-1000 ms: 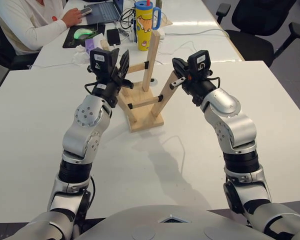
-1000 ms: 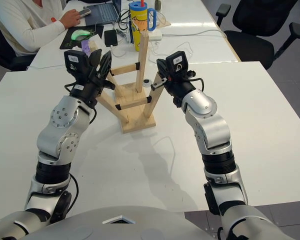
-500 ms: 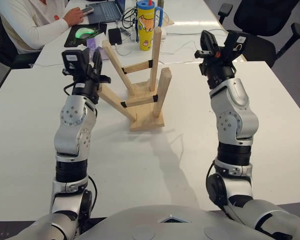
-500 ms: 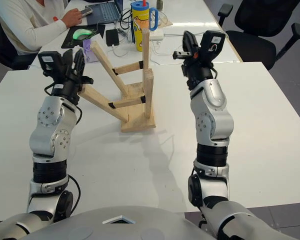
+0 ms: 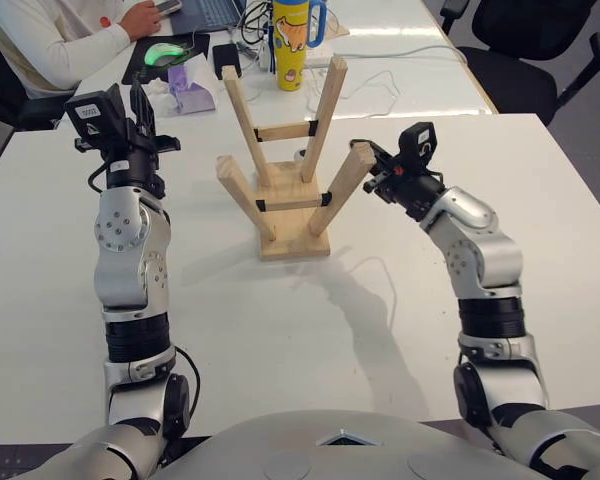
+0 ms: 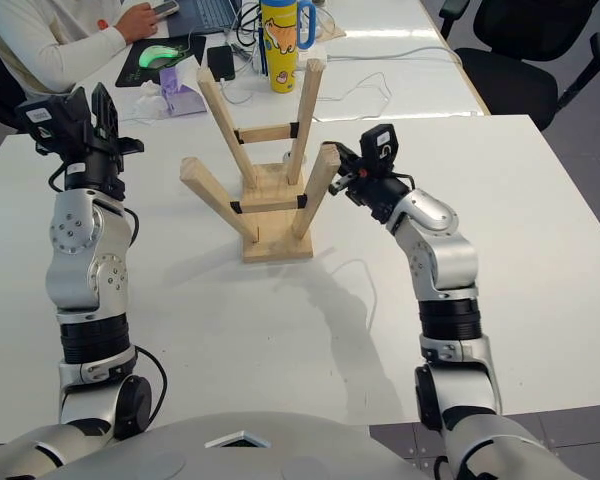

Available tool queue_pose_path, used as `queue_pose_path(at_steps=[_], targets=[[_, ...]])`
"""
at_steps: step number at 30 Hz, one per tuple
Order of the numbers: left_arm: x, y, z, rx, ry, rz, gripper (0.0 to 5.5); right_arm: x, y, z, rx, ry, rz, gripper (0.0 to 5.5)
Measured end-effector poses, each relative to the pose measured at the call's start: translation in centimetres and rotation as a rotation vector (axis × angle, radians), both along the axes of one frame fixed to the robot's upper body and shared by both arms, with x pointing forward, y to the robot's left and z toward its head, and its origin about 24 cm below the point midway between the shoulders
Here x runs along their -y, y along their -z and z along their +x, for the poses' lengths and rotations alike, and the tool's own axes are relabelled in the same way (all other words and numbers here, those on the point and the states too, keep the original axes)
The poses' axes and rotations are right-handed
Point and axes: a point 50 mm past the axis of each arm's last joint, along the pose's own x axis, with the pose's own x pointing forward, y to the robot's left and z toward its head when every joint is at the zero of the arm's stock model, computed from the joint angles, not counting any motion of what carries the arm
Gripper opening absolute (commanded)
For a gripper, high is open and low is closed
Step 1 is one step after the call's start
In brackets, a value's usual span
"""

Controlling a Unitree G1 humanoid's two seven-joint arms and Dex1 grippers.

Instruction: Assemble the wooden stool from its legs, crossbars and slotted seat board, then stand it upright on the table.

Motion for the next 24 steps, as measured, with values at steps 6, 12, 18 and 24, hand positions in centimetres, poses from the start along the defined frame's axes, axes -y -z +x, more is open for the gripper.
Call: queue_pose_path(at_steps=[6,12,18,24], targets=[[-0.9,-0.7,0.1,0.024,-0.051,-0.006,1.36,-4.9,-2.7,-5.4,0.004,-0.639,-0.028,0.01],[-2.5,-0.2,-0.3,0.005,-0.12,0.0,1.36,-3.0,-3.5,0.1,0.076,-0.149,0.048,0.01],[-4.9,2.4,-1.2,-0.095,-0.21,0.031,1.36,3.7,-11.6,4.4,0.23,0.369,0.607,0.01],[-4.8,6.4,-1.5,-0.395,-0.137,0.137,1.36,6.5,-3.0,8.9,0.03,0.838,-0.055,0.01]])
